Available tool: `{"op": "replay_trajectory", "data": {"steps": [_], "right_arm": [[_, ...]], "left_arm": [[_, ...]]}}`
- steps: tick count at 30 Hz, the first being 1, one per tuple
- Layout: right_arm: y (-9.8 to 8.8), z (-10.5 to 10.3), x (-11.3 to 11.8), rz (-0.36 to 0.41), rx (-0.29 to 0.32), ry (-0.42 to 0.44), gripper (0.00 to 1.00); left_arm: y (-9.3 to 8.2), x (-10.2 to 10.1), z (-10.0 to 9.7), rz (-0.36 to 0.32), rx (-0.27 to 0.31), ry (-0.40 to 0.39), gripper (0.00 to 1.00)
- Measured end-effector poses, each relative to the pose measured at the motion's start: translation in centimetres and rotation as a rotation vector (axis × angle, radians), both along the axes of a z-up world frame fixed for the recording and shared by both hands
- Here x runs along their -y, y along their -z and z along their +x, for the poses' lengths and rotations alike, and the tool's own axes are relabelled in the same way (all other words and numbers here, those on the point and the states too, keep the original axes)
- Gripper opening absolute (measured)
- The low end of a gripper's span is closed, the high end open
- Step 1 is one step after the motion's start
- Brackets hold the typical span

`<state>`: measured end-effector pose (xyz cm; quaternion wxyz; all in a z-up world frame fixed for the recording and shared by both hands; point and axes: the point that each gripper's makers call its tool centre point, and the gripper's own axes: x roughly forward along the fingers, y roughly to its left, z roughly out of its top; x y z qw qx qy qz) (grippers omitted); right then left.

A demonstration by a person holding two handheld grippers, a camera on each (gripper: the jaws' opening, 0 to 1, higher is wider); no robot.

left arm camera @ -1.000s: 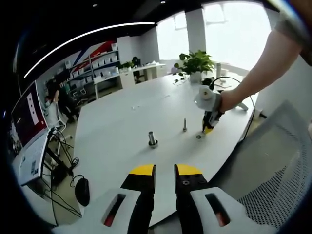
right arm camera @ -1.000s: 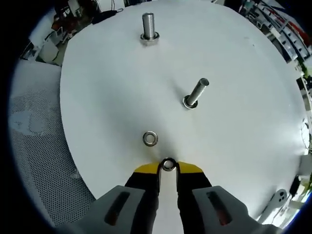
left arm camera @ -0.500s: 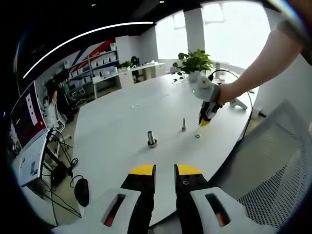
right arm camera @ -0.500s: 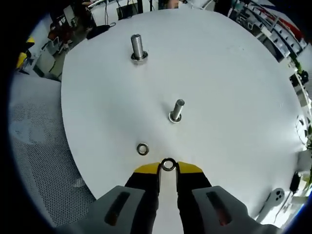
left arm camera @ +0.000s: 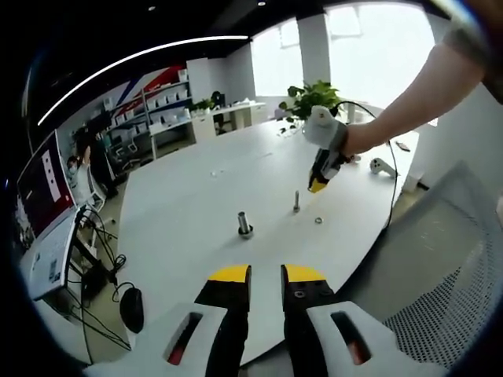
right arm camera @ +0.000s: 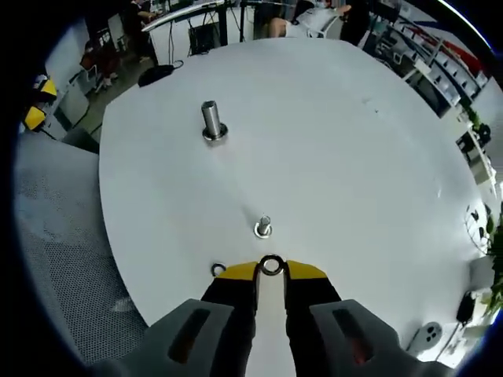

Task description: Place the washer onto the threaded stud by aligning its center hole with the stud, sliding it down to the base, and recovering from edge contact or off-axis alignment until the washer reaches the visible bottom stop.

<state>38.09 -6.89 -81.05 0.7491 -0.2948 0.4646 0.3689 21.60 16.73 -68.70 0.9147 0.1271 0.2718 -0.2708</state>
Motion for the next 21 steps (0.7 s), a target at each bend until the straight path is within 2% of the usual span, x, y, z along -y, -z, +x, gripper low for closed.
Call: {"op": "replay_trajectory", "data": {"steps": [10,21], "right_arm": [[-0.3,1.0,-1.9,0.001,0.041,-0.069,0.14],[0.0,1.3,-2.6,-0.004,0.027,-0.083,0.14]], "left_arm": [[0.0,-0.1,0.1,0.002,0.002,-0.001,0.13],[-0.1,0.0,0.1,-0.002,0.002,-0.001,0.13]]}}
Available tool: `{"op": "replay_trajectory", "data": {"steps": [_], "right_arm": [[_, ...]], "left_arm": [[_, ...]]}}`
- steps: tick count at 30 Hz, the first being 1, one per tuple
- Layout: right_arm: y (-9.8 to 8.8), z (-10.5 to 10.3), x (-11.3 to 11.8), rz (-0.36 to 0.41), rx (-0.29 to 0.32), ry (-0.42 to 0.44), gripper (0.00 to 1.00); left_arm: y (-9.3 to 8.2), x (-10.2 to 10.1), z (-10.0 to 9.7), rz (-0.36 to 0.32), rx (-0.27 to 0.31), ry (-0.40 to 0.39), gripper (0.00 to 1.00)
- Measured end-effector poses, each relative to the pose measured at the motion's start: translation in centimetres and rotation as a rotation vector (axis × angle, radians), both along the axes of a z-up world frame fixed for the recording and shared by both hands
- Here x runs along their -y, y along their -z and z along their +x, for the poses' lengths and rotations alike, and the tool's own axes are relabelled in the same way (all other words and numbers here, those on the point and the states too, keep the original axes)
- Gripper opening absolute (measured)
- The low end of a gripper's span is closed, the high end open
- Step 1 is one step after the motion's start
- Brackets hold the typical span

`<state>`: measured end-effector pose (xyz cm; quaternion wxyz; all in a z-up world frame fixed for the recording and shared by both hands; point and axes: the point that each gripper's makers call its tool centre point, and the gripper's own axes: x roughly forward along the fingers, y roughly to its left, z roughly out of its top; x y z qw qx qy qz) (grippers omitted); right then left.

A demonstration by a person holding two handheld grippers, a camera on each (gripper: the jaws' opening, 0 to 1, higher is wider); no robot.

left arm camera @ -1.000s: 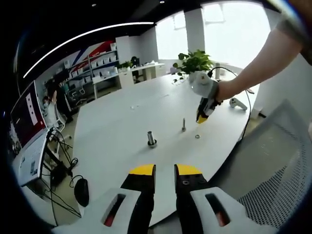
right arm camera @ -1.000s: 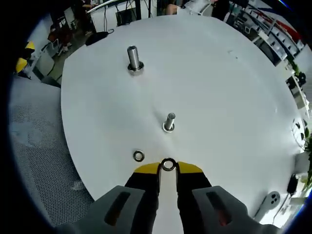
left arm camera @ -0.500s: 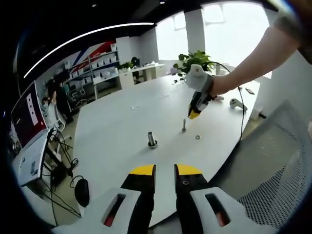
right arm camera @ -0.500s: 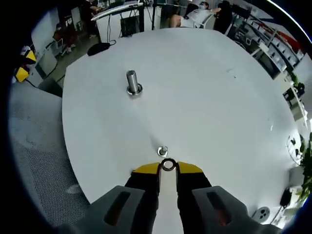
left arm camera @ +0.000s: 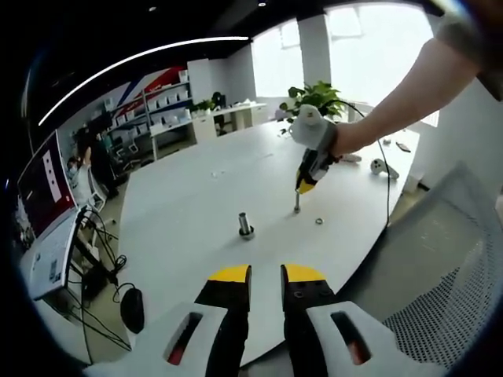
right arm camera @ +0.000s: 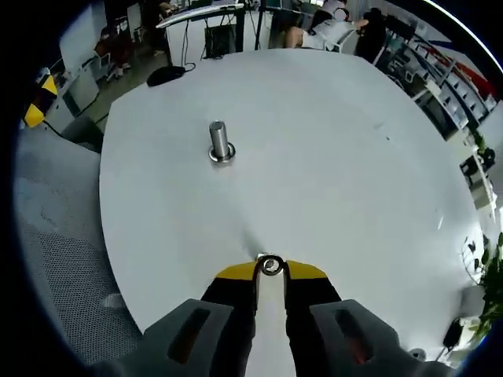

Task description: Place the washer onto the threaded stud by aligning its center hole with the stud, sliding it down to the base, and recovering from edge contact or off-axis alignment until the washer reaches the visible bottom stop.

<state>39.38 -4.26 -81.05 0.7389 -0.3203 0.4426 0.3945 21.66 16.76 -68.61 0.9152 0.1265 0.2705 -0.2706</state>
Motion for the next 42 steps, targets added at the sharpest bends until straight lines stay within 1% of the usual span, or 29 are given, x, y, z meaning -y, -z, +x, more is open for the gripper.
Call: {"op": "replay_trajectory", "data": {"steps": [5,7,20,25,35,42], "right_arm": [[0.5,0.0,-0.2,-0.012,-0.008,-0.010,0.14],[0.8,-0.1,-0.1,-0.029,-0.015,-0.019,0.14],[2.4,-0.1,0.1,-0.050,-0.041,-0.023,0.14],[2.8,-0.1,0.1,-0.055,-0.049,-0.027,0.14],[4.1,0.1,0.6,-0.067,-0.077,-0.009,0.14],[4.7,-0.1,0.6,-0.081,-0.077,-0.025,0.14]], "left_arm": [[0.0,0.0,0.0,0.000,-0.001,0.001,0.13],[0.0,0.0,0.0,0.000,0.000,0.000,0.13],[0.1,-0.1,0.0,-0.002,-0.006,-0.005,0.12],[0.2,-0.2,0.0,0.001,-0.009,-0.008,0.12],[0.3,-0.3,0.0,0.003,-0.013,-0.014,0.12],[0.3,-0.3,0.0,0.006,-0.015,-0.016,0.12]]}}
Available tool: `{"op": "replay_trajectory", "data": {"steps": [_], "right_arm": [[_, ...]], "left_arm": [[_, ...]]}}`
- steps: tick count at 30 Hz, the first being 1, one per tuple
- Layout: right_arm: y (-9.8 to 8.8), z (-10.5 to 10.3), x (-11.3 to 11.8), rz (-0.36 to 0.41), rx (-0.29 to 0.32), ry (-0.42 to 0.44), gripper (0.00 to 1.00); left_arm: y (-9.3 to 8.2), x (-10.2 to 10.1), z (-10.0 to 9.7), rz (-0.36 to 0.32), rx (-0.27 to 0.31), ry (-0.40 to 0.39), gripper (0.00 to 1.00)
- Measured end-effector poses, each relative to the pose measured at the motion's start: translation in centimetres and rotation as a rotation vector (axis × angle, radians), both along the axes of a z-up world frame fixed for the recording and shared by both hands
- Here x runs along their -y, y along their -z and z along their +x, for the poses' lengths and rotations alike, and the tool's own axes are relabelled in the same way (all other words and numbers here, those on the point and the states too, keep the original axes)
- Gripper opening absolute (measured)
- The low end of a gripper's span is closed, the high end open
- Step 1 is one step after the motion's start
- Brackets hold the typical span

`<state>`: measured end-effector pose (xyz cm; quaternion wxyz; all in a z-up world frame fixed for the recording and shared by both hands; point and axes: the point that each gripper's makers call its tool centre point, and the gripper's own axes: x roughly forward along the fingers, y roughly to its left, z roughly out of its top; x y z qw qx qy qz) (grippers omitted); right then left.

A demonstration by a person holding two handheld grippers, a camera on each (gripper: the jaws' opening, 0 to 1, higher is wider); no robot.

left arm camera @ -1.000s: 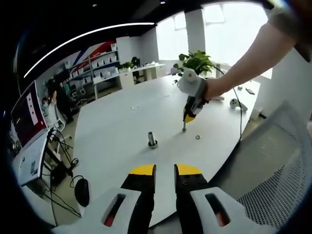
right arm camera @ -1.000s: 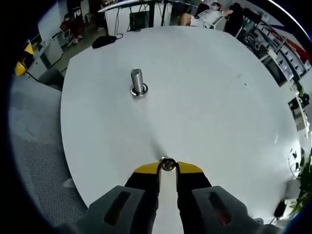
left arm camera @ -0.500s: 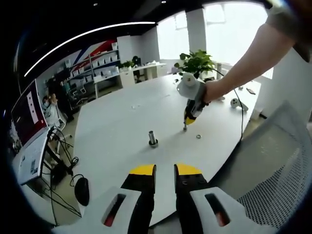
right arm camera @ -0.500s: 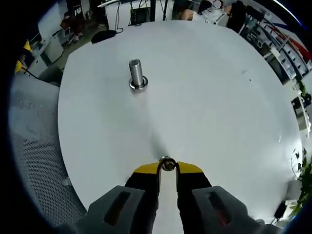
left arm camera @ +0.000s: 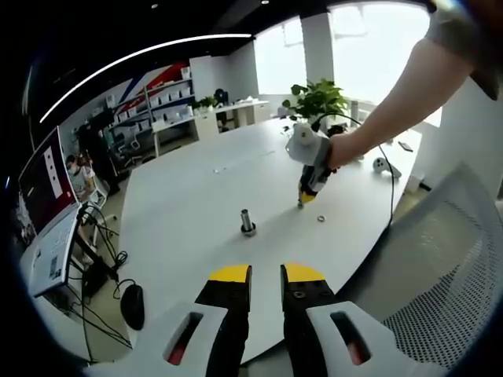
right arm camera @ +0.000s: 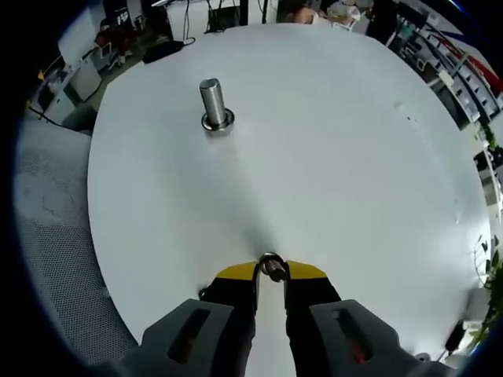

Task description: Place the washer onto the threaded stud by aligning its center hole with the stud, sliding it down to the base, and recovering from edge contact or off-axis alignment until the washer reaches the visible bottom stop.

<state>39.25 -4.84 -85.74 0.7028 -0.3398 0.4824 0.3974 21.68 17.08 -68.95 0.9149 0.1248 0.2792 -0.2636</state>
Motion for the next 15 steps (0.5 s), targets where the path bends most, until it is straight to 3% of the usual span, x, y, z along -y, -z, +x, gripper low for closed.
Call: {"op": "replay_trajectory", "data": {"steps": [15], "right_arm": [[0.69,0.15,0.31,0.003,-0.020,0.031,0.15]], "left_arm": [[0.18,0.00,0.01,0.004,-0.008,0.001,0.12]]}}
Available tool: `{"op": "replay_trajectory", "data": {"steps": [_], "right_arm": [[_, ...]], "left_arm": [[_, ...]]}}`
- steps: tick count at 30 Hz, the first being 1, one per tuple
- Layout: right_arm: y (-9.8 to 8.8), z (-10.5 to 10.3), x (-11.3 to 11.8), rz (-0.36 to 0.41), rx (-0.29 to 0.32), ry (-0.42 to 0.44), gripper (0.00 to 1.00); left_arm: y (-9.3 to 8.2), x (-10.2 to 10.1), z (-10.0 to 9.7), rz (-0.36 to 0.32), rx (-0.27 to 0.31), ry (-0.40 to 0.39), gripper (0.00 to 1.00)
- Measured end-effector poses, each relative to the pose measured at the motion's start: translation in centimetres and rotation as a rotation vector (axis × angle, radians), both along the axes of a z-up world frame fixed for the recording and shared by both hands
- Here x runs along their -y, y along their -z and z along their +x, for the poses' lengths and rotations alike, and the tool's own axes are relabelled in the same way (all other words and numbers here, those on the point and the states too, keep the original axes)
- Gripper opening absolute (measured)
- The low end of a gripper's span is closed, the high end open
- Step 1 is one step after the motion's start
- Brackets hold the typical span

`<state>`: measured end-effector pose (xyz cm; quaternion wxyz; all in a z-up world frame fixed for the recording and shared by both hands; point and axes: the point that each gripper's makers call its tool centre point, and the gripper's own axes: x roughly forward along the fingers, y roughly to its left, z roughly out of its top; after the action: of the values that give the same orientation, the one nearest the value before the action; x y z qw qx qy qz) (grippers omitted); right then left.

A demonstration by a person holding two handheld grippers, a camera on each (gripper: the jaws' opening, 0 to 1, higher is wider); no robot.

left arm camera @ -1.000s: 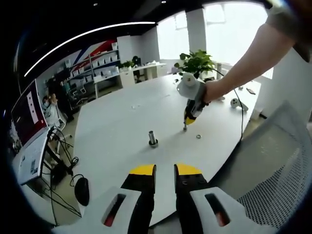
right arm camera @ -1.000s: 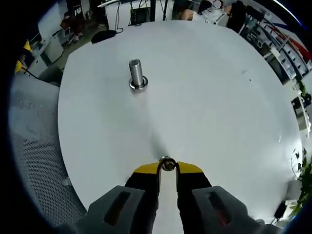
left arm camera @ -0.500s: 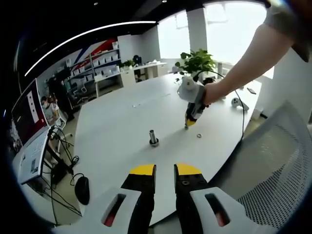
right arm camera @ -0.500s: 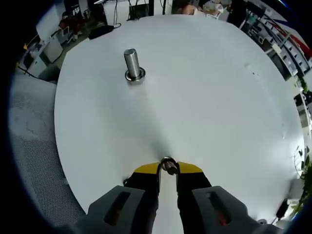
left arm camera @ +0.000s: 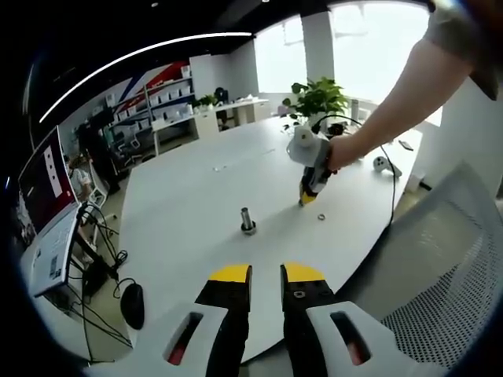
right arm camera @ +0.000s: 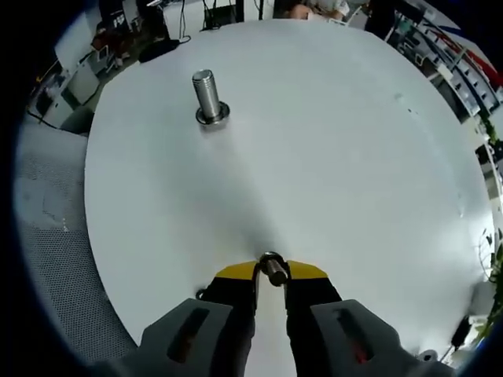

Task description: Place the washer onto the threaded stud by aligning its center hole with the stud, sliding it down to the base, and recovering from edge contact or off-axis alignment until the washer reaches the visible bottom stop.

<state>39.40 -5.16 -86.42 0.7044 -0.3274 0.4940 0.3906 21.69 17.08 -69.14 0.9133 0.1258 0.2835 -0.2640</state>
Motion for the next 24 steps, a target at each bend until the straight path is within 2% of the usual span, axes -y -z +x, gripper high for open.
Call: {"op": "replay_trajectory", "data": {"steps": [20,24], "right_arm": [[-0.9,-1.2,1.9,-0.029,0.001,0.029,0.19],[-1.1,-2.3,1.5,0.013,-0.023,0.052,0.19]], "left_arm": [[-0.2,0.6,-0.2,-0.009,0.006,0.031,0.12],[-0.6,0.9,-0.2,-0.031,0.019,0.045,0.13]]}}
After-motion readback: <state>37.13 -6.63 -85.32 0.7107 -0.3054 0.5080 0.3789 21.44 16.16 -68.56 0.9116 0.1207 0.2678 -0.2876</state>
